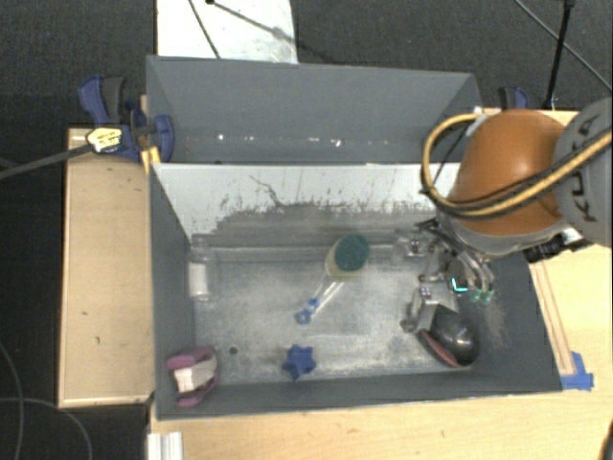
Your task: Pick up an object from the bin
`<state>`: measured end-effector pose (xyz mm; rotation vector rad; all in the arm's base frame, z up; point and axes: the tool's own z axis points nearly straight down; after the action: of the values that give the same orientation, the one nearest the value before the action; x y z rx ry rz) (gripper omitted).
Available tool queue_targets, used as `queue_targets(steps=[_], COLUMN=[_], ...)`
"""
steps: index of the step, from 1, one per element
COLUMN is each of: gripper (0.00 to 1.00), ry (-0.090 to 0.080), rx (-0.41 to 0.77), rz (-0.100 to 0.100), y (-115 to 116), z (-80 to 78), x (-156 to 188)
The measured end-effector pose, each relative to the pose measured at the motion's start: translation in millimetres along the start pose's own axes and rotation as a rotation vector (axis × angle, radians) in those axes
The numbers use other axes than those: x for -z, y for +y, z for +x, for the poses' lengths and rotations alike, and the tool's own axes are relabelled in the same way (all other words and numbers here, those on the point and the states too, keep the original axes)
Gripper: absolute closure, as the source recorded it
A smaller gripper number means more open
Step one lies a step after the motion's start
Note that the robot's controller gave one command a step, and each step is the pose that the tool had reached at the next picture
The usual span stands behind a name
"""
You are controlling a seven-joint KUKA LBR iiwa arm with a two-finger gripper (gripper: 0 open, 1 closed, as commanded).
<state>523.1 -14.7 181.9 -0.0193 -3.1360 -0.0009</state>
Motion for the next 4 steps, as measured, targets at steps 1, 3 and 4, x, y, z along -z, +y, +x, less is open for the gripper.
queue_targets(steps=[1, 3, 4], gripper=[0.00, 1.00, 1.00], ry=[-0.003, -0.002, -0.009], rx=[-0.061, 0.001, 0.637], rz=[0.002, -0.016, 0.003], y=[-62.8, -109.2, -94.9], z=[29.4, 2.0, 32.6], x=[-29.0, -105.1, -64.6])
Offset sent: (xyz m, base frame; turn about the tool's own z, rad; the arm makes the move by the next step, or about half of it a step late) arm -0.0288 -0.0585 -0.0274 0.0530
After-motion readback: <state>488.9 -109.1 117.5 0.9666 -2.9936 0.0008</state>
